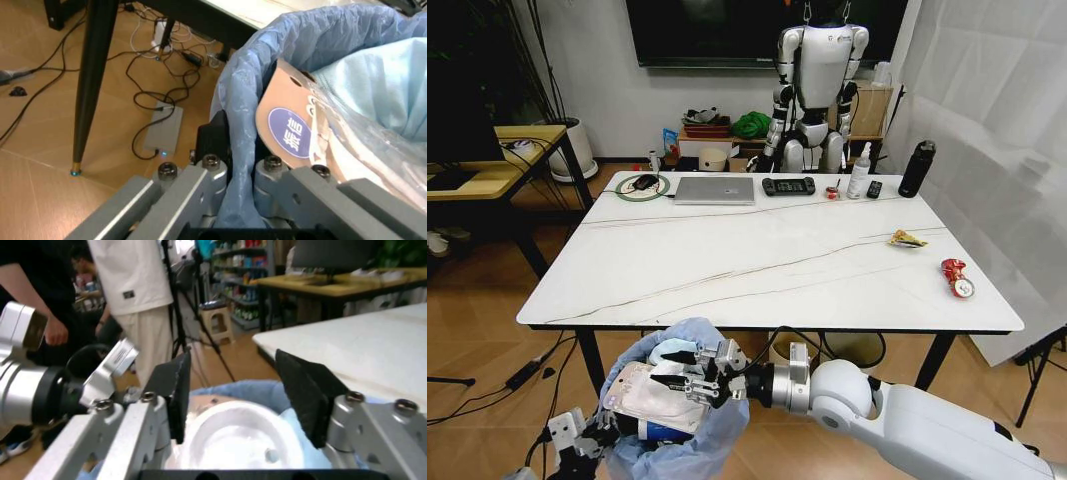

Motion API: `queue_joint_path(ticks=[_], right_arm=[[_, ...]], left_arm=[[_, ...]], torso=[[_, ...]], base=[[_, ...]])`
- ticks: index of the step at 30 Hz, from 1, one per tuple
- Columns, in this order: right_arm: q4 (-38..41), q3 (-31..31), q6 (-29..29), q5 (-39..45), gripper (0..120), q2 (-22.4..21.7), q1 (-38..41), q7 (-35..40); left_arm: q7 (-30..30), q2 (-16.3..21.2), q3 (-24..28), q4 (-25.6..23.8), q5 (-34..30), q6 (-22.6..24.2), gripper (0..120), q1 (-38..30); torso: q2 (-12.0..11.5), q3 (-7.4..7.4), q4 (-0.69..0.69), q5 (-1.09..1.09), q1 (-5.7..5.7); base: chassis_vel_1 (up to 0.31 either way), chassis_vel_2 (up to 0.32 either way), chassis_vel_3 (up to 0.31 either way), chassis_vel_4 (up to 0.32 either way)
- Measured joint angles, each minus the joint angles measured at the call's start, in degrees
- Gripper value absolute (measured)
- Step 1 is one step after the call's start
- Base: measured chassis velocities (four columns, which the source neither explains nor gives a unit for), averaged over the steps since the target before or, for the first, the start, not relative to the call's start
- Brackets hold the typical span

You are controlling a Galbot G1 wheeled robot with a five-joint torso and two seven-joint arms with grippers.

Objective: Pick up the trash bin and place the trash from the table into it.

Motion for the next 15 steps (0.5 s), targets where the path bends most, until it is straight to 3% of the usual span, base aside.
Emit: queue_joint_path(ticks=[6, 7, 10, 12, 14, 15], right_arm=[[0.39, 19.2, 2.76, 7.54, 74, -4.28, -10.62, -4.16], [0.39, 19.2, 2.76, 7.54, 74, -4.28, -10.62, -4.16], [-2.14, 31.59, 8.91, 4.39, 88, -5.71, -19.5, -3.88], [-3.54, 41.58, 9.19, 0.56, 97, -4.94, -26.96, -3.55], [-3.97, 44.5, 9.2, -0.3, 98, -4.39, -29.41, -3.49], [-4.97, 50.58, 9.7, -1.76, 100, -2.64, -34.81, -3.67]], left_arm=[[0.17, 1.81, 0.74, 0.14, 0.07, -0.08, 0, 0.67], [0.17, 1.81, 0.74, 0.14, 0.07, -0.08, 0, 0.67], [0.46, 2.62, 1.4, 0.28, 0.1, -0.35, 0, 0.55], [0.62, 3.49, 2.14, 1.01, 0.1, -0.43, 0, 0.12], [0.67, 3.83, 2.32, 1.3, 0.09, -0.45, 0, -0.03], [0.77, 4.79, 2.6, 2.04, 0.07, -0.51, 0, -0.31]], torso=[[0.0, 0.0, -0.01, 0.0, 0.0], [0.0, 0.0, -0.01, 0.0, 0.0], [0.0, 0.0, -0.01, 0.01, 0.0], [0.0, 0.0, 0.0, 0.01, 0.0], [0.0, 0.0, 0.0, -0.02, 0.0], [0.0, 0.0, -0.02, 0.02, 0.0]], base=[[0.0, 0.0, 0.0, 0.0], [0.0, 0.0, 0.0, 0.0], [0.0, 0.0, 0.0, 0.0], [0.0, 0.0, 0.0, 0.0], [0.0, 0.0, 0.0, 0.0], [0.0, 0.0, 0.0, 0.0]])
